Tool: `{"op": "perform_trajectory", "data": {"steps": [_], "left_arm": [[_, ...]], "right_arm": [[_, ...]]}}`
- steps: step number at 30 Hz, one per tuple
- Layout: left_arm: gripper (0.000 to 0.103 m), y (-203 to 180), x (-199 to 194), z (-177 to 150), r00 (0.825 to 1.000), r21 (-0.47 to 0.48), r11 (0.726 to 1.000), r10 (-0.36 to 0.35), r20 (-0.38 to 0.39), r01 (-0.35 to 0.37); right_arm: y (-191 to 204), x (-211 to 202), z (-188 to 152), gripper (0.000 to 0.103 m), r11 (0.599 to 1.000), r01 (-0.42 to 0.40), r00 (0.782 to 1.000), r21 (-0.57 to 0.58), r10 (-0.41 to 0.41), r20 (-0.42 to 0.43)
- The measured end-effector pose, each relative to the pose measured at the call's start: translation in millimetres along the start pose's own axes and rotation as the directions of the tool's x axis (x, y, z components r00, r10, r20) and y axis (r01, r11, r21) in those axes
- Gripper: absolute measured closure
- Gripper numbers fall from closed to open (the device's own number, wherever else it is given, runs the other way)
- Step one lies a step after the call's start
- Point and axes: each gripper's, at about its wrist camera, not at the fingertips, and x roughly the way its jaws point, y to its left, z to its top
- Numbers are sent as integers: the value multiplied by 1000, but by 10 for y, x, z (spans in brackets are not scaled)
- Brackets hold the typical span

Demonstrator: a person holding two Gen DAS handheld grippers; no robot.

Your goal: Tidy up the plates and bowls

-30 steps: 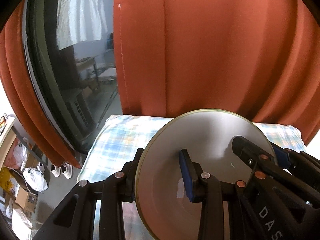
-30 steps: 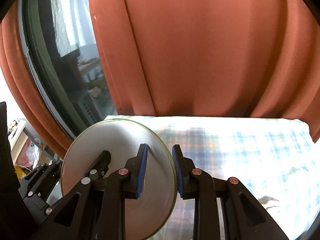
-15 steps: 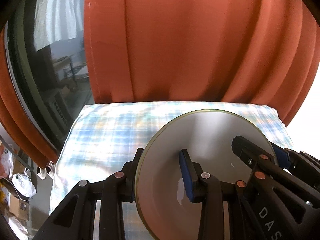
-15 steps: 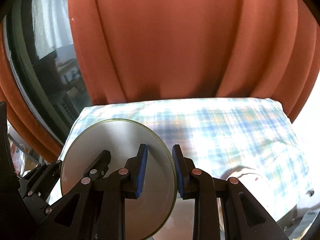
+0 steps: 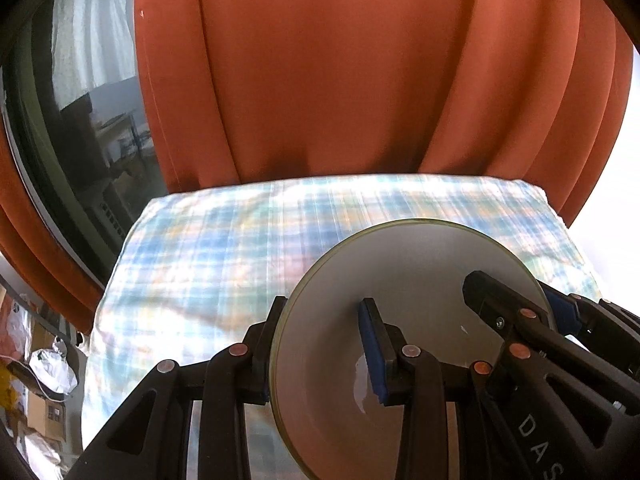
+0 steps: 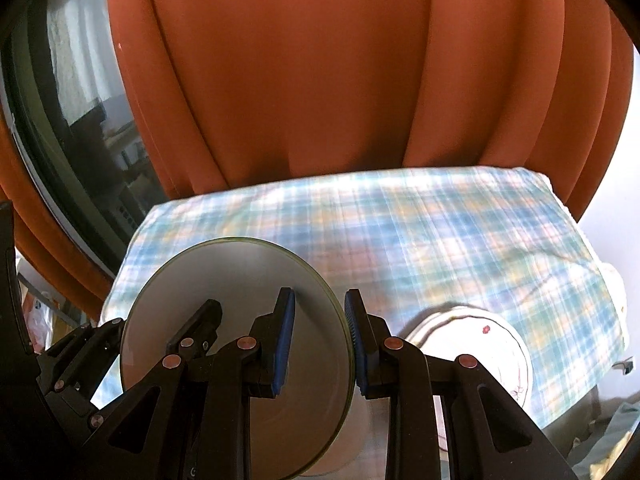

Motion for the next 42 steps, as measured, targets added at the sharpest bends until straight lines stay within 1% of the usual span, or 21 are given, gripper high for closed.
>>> {"op": "perform_trajectory", "data": {"steps": [6,13,20,23,26,30,42], "left_arm": [[68,-152,163,-242,997,-14,999,39,-63,-40],[68,-233,356,-518,989,-35,997,64,-132,-69],[68,-240,519,-717,975,-61,993,87,-204,-101],[68,-235,583,-784,969,-82,991,85,-233,-107],[68,-229,604,-801,967,-89,989,96,-234,-120],[68,-216,642,-808,964,-101,986,105,-244,-133],[68,-224,815,-886,948,-125,974,146,-283,-187]], "right_arm": [[-200,175,-206,73,999,-37,998,-10,36,-56],[-318,443,-446,73,997,-73,988,-39,67,-136],[-342,652,-641,73,992,-104,974,-68,88,-207],[-361,734,-698,73,990,-118,964,-72,97,-246],[-363,794,-728,73,989,-127,958,-78,101,-269],[-320,823,-711,73,985,-129,959,-111,95,-267],[-352,1046,-741,73,975,-172,944,-142,122,-305]]}}
